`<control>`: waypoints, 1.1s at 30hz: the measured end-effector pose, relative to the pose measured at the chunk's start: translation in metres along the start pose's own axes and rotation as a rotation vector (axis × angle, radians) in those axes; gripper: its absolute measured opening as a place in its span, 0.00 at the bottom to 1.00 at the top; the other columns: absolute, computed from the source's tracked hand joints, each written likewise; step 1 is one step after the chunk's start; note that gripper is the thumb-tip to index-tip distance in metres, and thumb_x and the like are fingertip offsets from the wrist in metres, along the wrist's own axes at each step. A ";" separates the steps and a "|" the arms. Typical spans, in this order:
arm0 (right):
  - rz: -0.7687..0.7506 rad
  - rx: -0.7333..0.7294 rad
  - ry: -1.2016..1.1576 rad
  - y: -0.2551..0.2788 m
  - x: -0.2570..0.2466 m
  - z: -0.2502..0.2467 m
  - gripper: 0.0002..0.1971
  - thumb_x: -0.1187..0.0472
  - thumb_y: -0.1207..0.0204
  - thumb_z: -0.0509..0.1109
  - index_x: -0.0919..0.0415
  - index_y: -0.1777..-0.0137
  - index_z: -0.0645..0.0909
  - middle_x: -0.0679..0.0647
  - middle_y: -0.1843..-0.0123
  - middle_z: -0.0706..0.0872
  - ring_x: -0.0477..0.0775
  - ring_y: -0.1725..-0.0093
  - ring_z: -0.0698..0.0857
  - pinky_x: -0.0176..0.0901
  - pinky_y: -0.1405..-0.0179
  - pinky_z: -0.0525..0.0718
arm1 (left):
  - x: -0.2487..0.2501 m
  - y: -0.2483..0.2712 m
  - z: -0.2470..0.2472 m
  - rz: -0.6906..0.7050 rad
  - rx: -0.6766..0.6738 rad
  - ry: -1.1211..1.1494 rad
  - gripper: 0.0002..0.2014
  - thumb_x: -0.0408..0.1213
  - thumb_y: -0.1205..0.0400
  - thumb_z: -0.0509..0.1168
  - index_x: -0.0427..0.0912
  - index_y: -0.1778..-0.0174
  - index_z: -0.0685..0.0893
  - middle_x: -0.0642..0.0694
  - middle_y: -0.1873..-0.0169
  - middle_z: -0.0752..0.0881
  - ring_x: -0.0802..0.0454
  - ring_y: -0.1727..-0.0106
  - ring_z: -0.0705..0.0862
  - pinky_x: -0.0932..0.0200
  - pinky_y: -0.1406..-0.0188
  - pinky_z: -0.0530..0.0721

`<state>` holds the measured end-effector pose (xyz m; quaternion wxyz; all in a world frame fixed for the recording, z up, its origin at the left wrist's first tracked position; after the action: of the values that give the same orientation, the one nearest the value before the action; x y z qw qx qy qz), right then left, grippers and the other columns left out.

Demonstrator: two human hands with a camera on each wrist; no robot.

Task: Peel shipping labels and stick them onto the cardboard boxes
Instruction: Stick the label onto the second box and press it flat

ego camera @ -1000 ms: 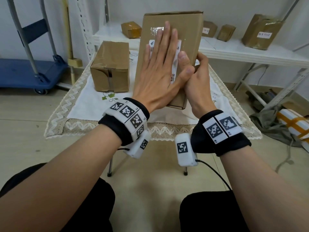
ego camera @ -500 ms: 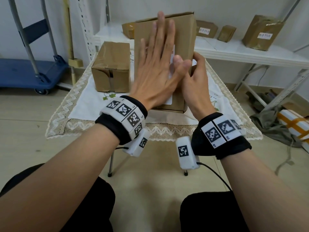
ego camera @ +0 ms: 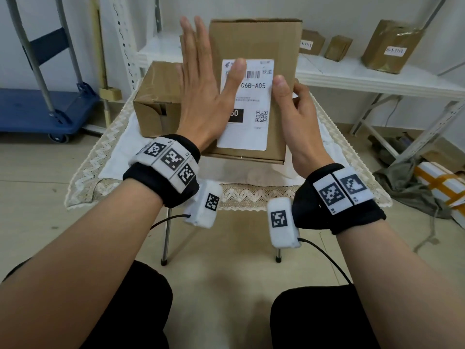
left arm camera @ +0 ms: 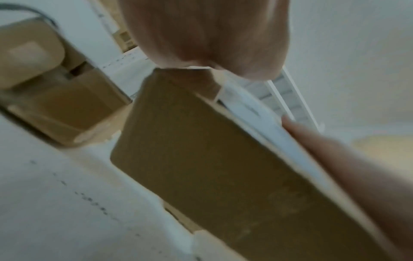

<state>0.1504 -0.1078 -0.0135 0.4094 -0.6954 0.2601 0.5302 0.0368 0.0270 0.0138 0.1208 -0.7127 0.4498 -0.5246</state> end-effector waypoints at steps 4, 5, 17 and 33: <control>0.089 -0.010 -0.130 -0.001 0.000 -0.005 0.27 0.41 0.14 0.66 0.59 0.24 0.75 0.52 0.37 0.92 0.49 0.40 0.92 0.55 0.32 0.87 | -0.028 0.004 0.015 -0.445 -0.243 0.500 0.58 0.78 0.31 0.65 0.50 0.10 0.55 0.46 0.21 0.79 0.50 0.28 0.84 0.39 0.24 0.78; 0.100 -0.012 -0.132 -0.002 0.000 -0.005 0.26 0.41 0.13 0.64 0.58 0.24 0.76 0.51 0.38 0.92 0.49 0.40 0.92 0.55 0.32 0.87 | -0.027 0.008 0.016 -0.506 -0.300 0.533 0.54 0.77 0.30 0.66 0.46 0.14 0.65 0.50 0.30 0.87 0.51 0.35 0.89 0.41 0.29 0.82; -0.482 0.126 0.685 0.016 -0.039 0.002 0.39 0.40 0.10 0.50 0.64 0.09 0.43 0.60 0.07 0.44 0.59 0.08 0.43 0.61 0.10 0.39 | -0.012 0.014 0.013 -0.533 -0.170 0.661 0.28 0.56 0.21 0.74 0.44 0.29 0.81 0.51 0.45 0.93 0.54 0.48 0.93 0.50 0.42 0.91; -0.446 0.202 0.804 0.003 -0.028 -0.010 0.40 0.37 0.12 0.41 0.63 0.09 0.38 0.61 0.08 0.37 0.60 0.09 0.38 0.66 0.11 0.34 | 0.000 0.019 0.025 -0.408 -0.207 0.471 0.32 0.65 0.25 0.71 0.46 0.34 0.84 0.53 0.44 0.92 0.56 0.46 0.92 0.47 0.39 0.89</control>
<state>0.1448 -0.1197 0.0134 0.4456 -0.8413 0.2925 0.0897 0.0483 0.0091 -0.0087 -0.1674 -0.6556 0.3644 -0.6398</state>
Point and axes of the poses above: each hand's wrist, its own y-axis away from the middle knuckle, its own z-axis out of the palm, x = y × z, the point moved 7 cm from there along -y, towards the middle knuckle
